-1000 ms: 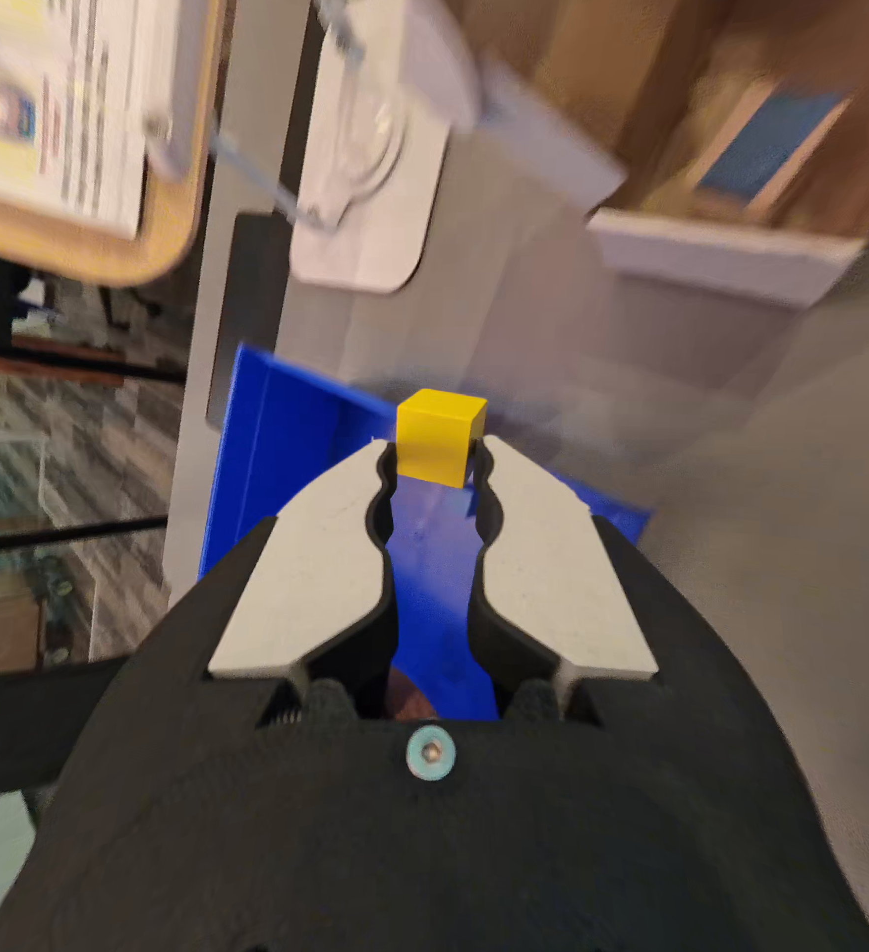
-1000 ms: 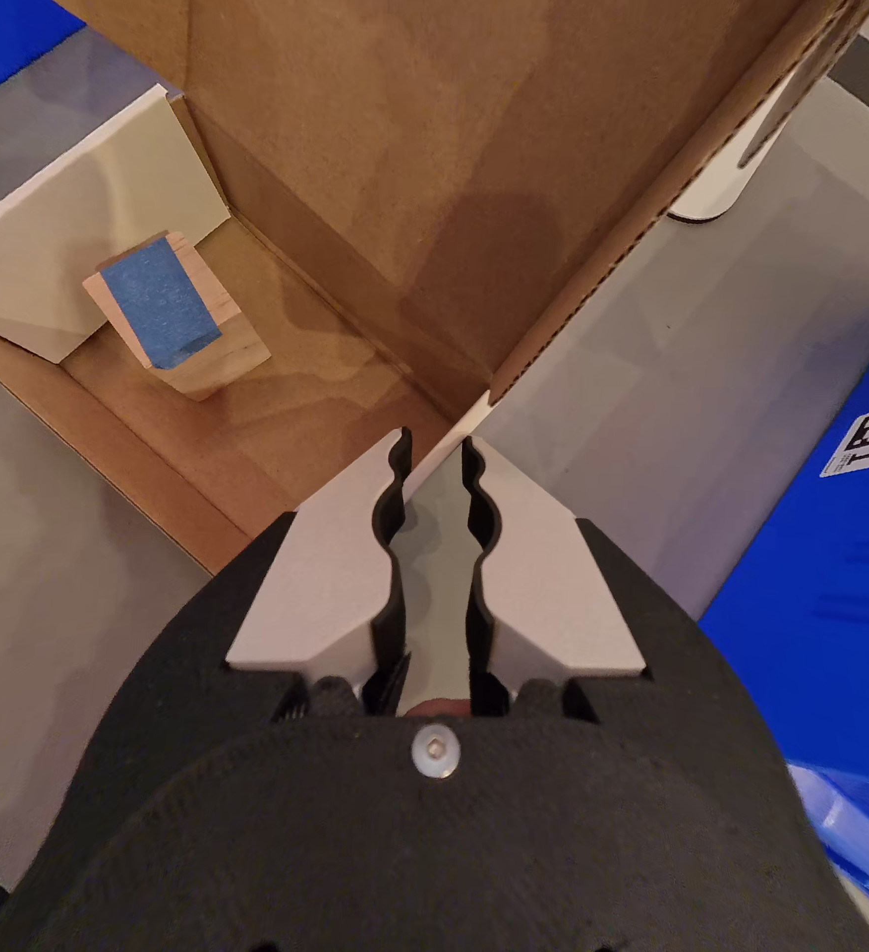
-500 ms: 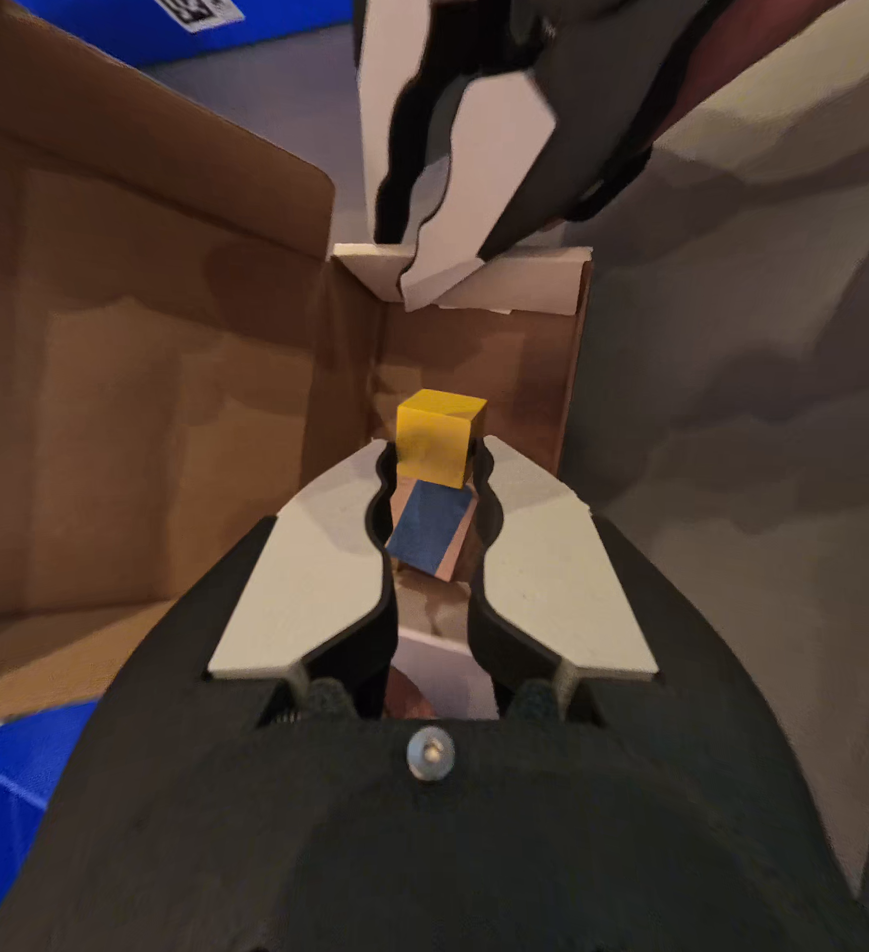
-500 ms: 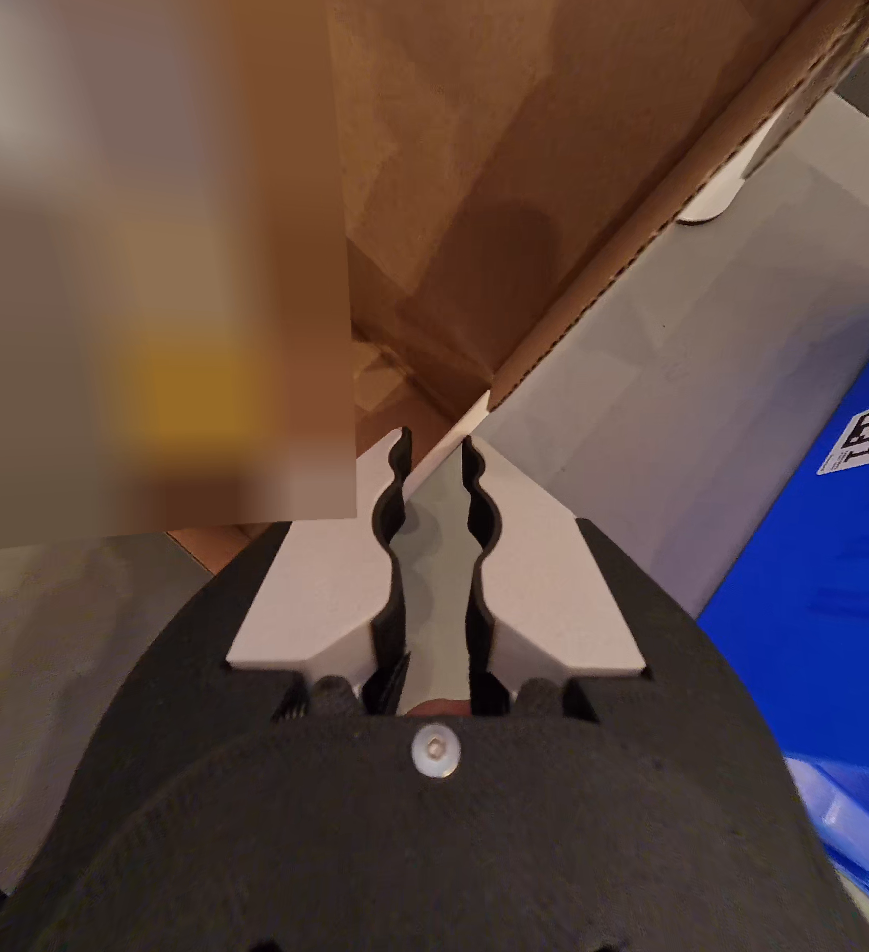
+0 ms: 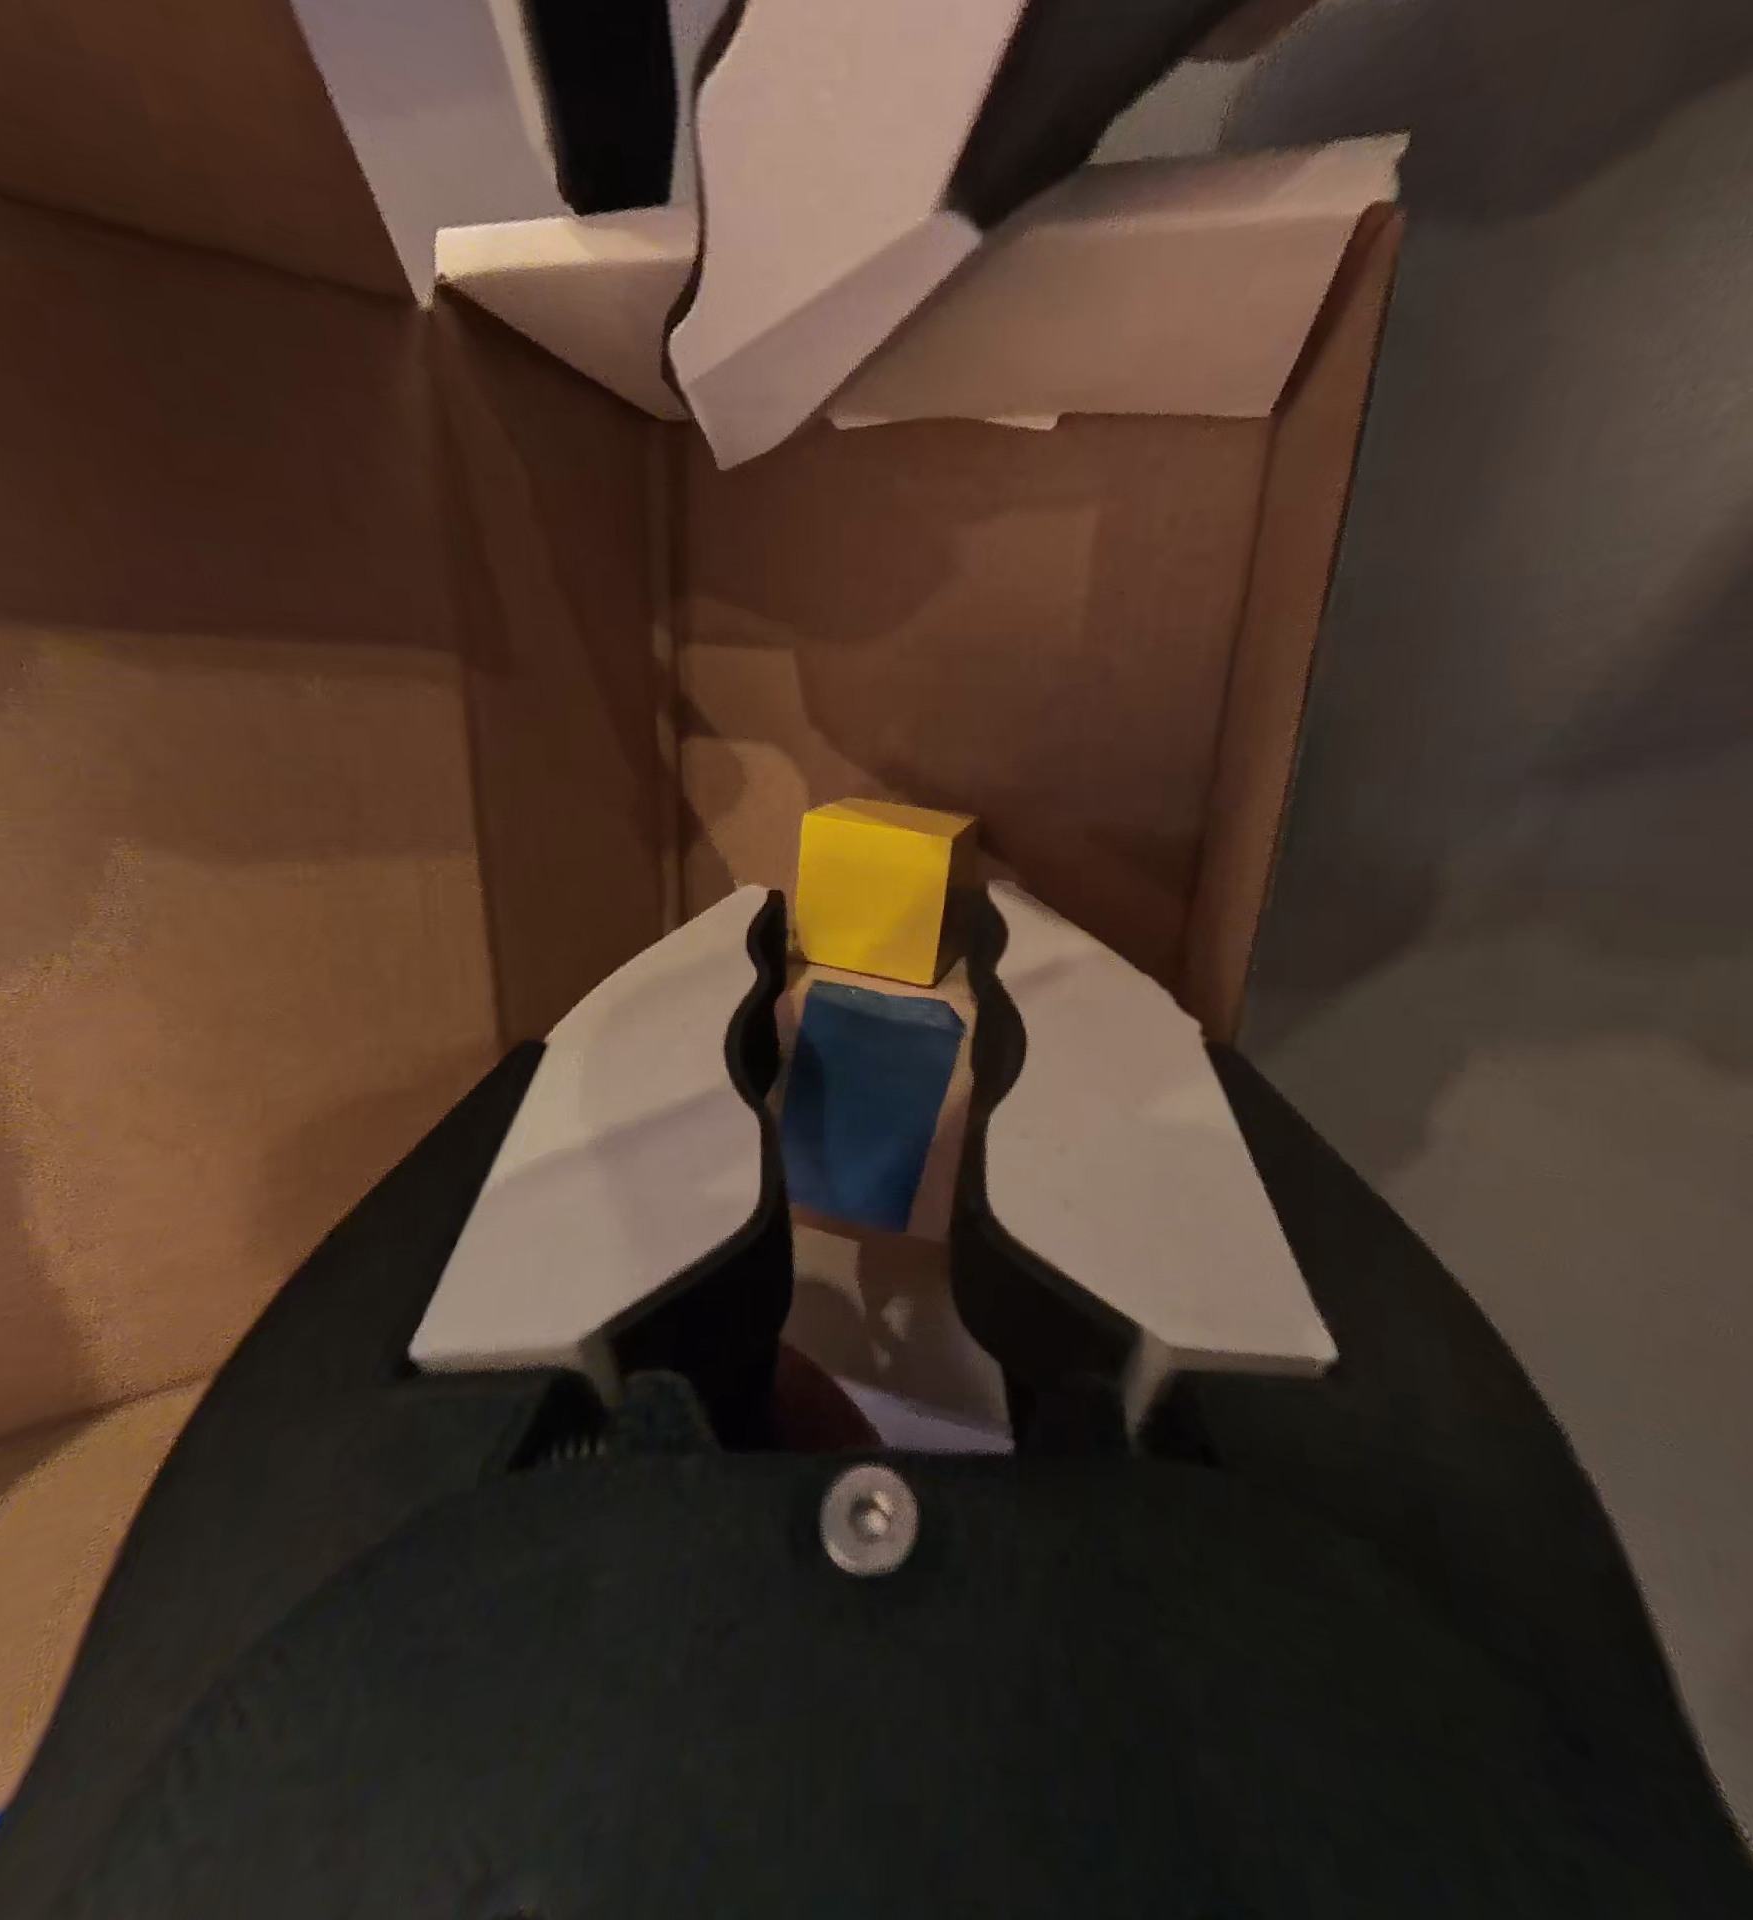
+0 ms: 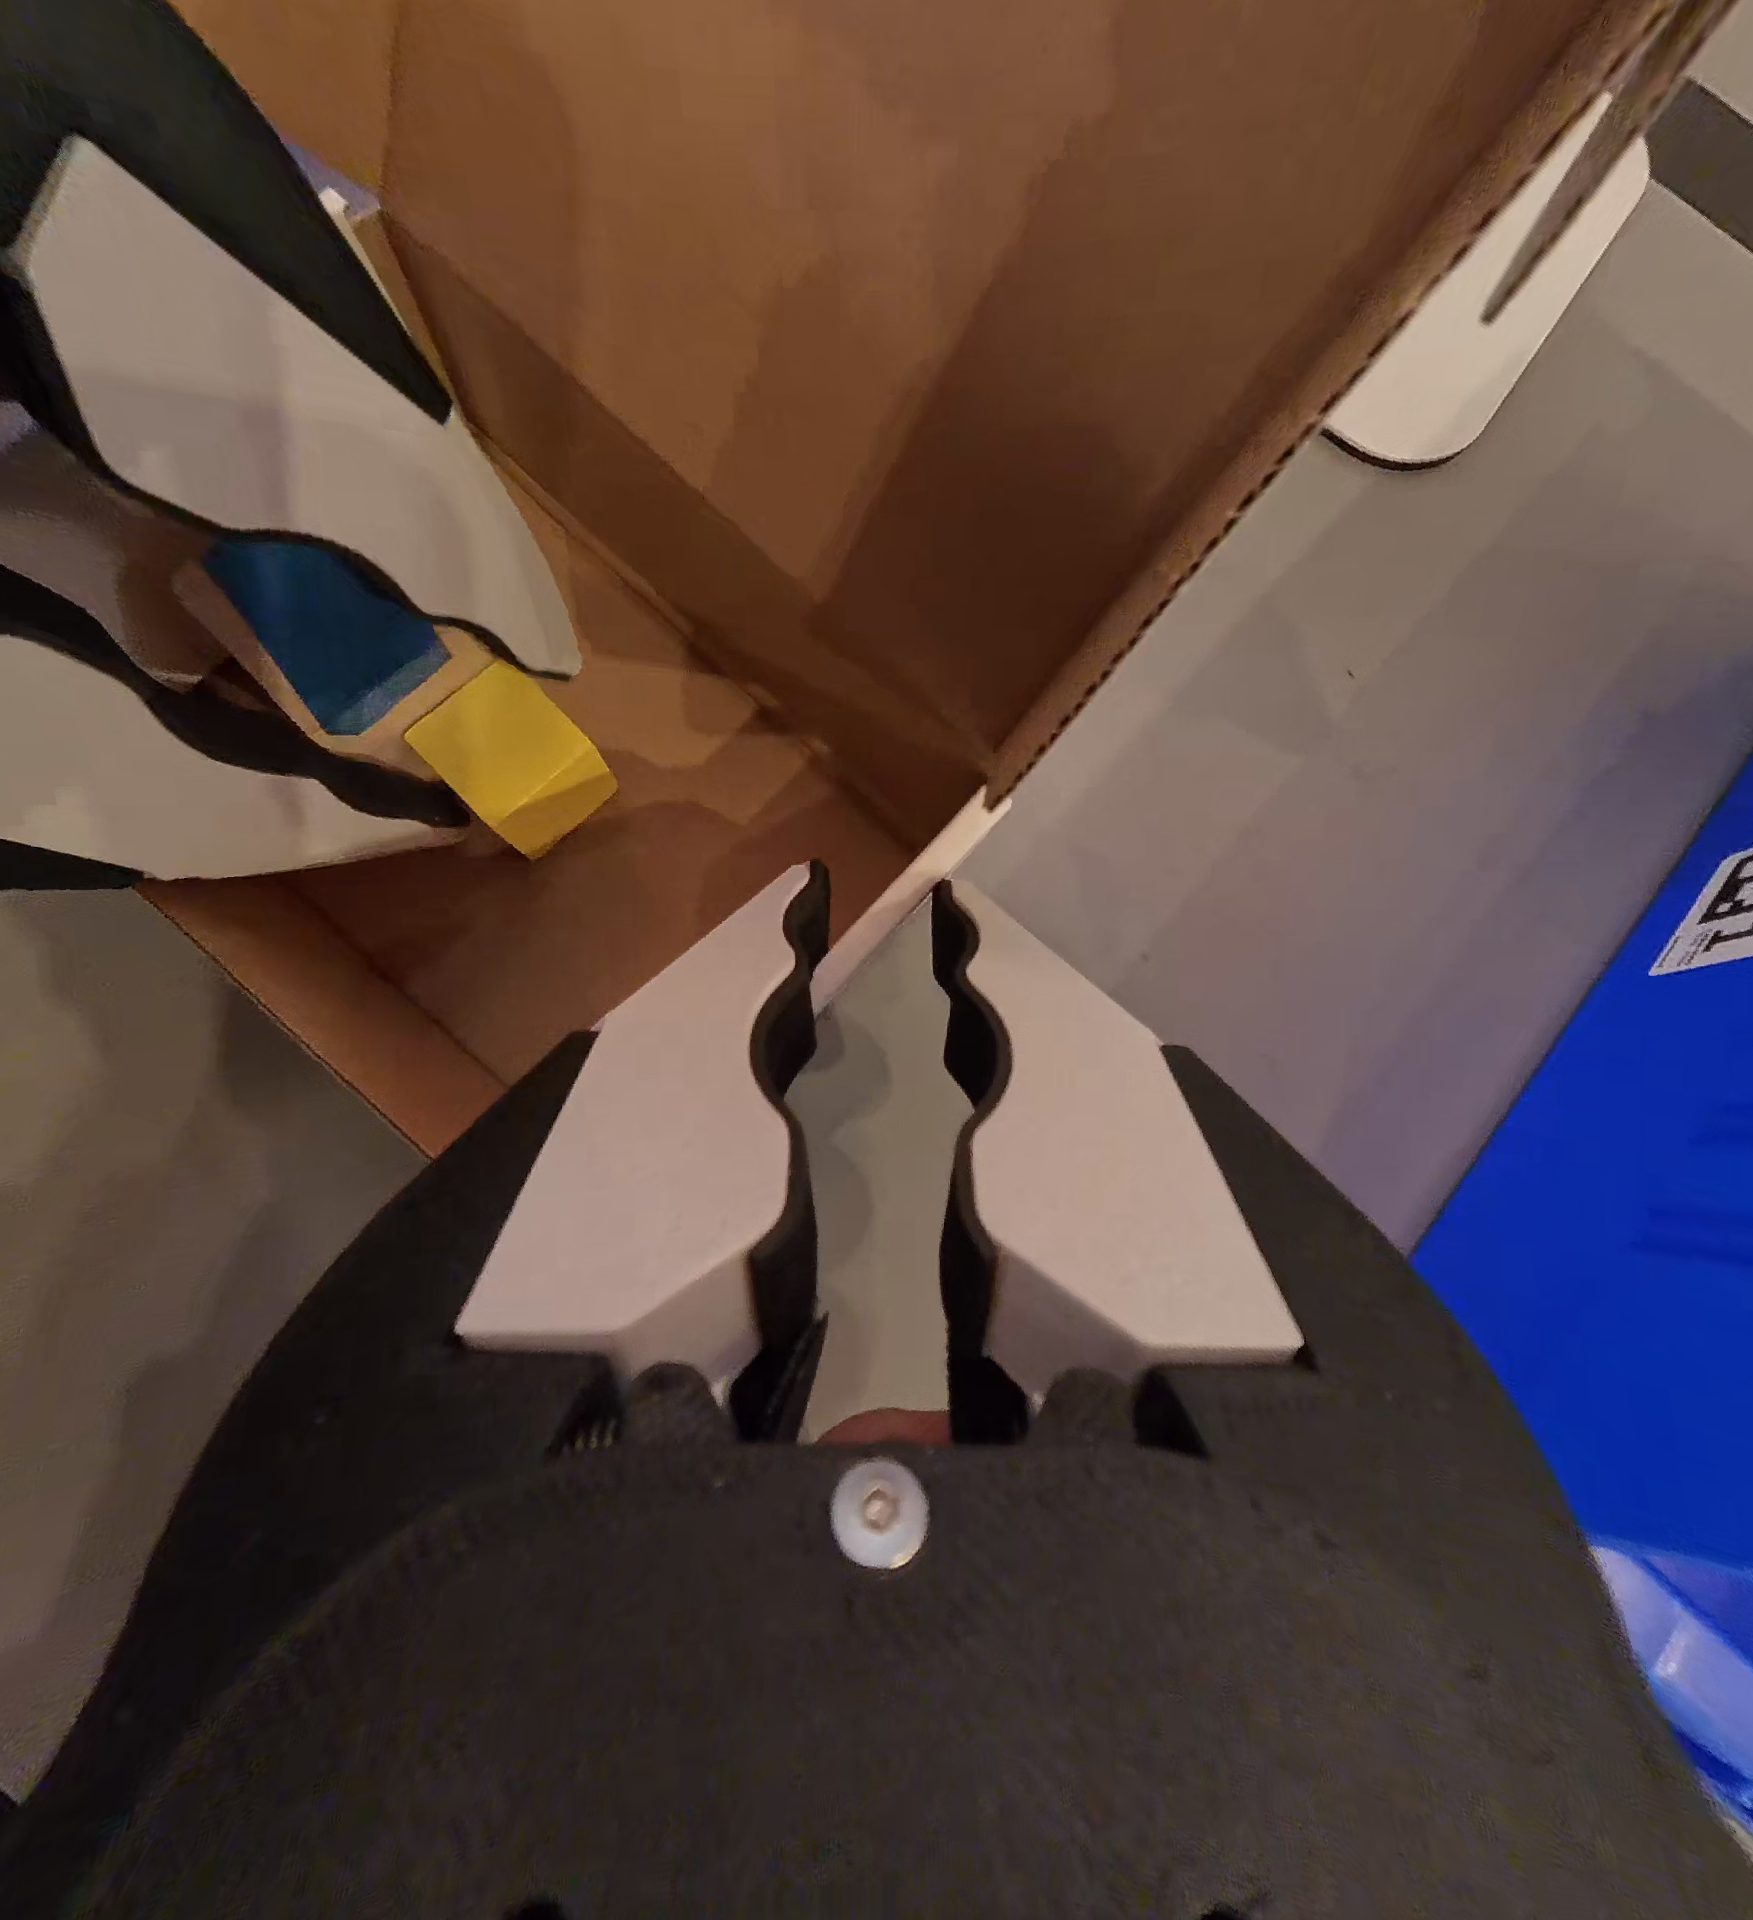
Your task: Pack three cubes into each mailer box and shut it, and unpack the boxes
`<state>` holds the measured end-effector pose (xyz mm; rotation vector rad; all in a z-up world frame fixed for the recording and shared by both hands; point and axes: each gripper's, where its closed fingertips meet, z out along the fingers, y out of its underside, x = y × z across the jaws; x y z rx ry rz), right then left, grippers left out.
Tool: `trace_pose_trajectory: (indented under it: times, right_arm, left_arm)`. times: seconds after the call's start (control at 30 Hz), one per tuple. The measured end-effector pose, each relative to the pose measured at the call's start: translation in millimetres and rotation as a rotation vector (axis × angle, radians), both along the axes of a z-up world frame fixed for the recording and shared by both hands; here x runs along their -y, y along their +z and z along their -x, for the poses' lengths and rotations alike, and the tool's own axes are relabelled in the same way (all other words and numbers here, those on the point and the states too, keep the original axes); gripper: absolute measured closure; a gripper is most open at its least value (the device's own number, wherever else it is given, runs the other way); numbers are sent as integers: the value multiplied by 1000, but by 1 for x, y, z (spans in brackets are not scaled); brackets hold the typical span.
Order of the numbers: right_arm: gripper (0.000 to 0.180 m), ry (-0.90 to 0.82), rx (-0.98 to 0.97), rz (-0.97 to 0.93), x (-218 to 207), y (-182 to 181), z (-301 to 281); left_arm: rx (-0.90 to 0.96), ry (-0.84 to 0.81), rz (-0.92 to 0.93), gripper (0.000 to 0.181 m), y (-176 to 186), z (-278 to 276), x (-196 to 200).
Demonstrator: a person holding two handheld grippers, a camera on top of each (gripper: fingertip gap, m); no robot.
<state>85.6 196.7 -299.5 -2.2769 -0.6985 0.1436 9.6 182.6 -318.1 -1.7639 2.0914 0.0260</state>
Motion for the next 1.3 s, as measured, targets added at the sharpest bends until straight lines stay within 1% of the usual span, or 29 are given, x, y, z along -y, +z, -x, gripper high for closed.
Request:
trace_pose_trajectory:
  times: [0.13,0.3,0.43,0.5,0.6,0.67,0.73,0.83,0.9,1.1,1.17,1.3]
  right_arm:
    - [162,-1,1,0,0,0,0]
    - [162,-3,-1,0,0,0,0]
    - [162,-7,-4,2,0,0,-1]
    - [162,-7,-5,2,0,0,-2]
    - [162,-6,-3,1,0,0,-1]
    - [162,-6,-2,0,0,0,0]
    - [162,-9,-2,2,0,0,-1]
    - [162,-15,-2,5,0,0,-1]
    - [162,-18,3,4,0,0,-1]
    - [162,-31,7,9,0,-1,-2]
    - [162,-36,6,9,0,-1,-1]
    - [162,-43,1,11,-1,-1,2]
  left_arm:
    - [27,23,0,132,3,1,-2]
    - [138,7,-14,133,25,0,10]
    - [232,4,-71,135,61,18,21]
    - [279,55,-112,136,85,40,15]
    - [301,179,-178,136,115,93,-8]
    - [312,289,-208,136,129,134,-28]
    - [320,361,-209,135,134,167,-44]
    - [256,423,-195,133,115,208,-67]
    - [235,426,-176,132,98,222,-79]
    - [163,356,-121,133,48,225,-101]
    - [127,328,-121,133,35,225,-109]
    - [77,323,-94,134,16,230,-122]
